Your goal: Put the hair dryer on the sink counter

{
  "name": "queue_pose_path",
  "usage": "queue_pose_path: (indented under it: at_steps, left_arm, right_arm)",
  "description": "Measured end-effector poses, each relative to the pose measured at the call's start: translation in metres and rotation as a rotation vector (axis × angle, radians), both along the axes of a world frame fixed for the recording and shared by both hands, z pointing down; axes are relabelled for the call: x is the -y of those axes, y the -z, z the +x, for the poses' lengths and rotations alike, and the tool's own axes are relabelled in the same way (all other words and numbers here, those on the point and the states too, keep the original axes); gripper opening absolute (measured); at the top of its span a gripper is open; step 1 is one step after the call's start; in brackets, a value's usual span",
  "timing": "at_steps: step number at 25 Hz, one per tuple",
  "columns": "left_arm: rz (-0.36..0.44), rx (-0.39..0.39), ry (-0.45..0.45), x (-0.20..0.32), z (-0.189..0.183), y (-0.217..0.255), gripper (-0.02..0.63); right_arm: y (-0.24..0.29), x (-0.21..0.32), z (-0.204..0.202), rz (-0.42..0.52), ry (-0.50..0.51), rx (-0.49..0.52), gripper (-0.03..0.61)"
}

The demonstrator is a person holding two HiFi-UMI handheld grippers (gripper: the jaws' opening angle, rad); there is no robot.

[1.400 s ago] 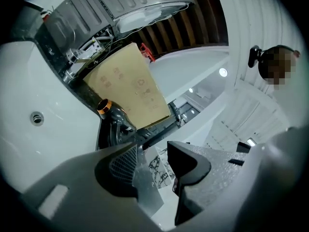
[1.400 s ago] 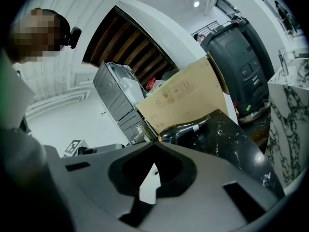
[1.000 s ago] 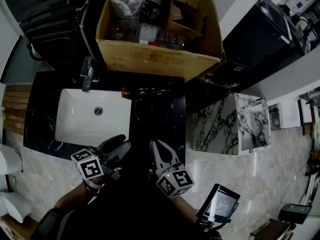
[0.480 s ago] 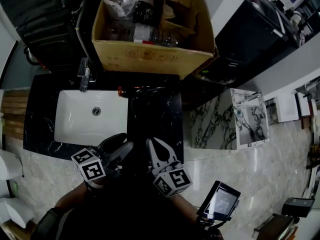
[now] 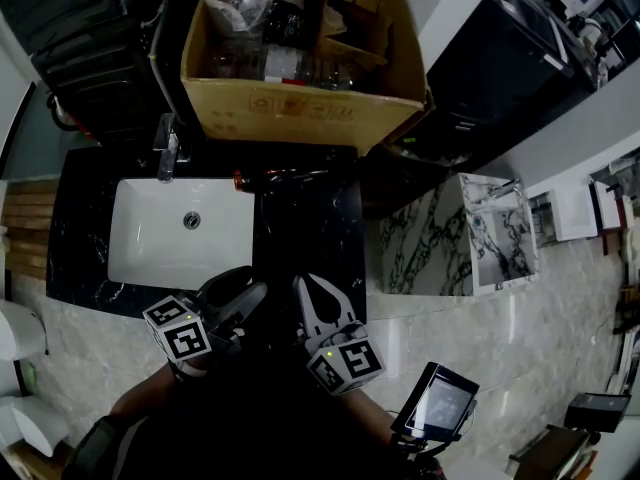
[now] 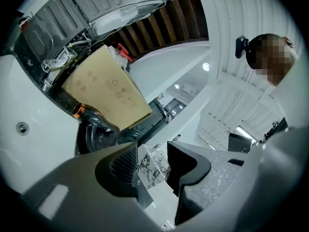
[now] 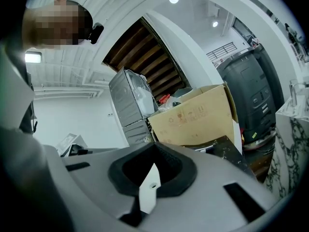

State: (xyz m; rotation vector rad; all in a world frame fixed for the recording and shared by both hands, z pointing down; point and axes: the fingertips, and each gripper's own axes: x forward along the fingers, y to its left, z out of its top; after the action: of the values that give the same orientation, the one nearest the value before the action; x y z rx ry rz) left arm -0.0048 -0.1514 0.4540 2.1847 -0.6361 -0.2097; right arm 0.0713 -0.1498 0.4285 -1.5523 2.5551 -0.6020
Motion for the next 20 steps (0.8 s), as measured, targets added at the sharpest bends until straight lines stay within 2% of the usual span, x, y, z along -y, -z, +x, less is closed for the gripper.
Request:
queue_pose_path:
  at_steps: [20]
  left_arm:
    - [-0.018, -0.004, 0.001, -0.0006, 0.0069, -0.0009, 0.192]
  right_arm:
    - [-0.0016, -0.0017, 0.001, -0.004, 0.016, 0.007, -0.005]
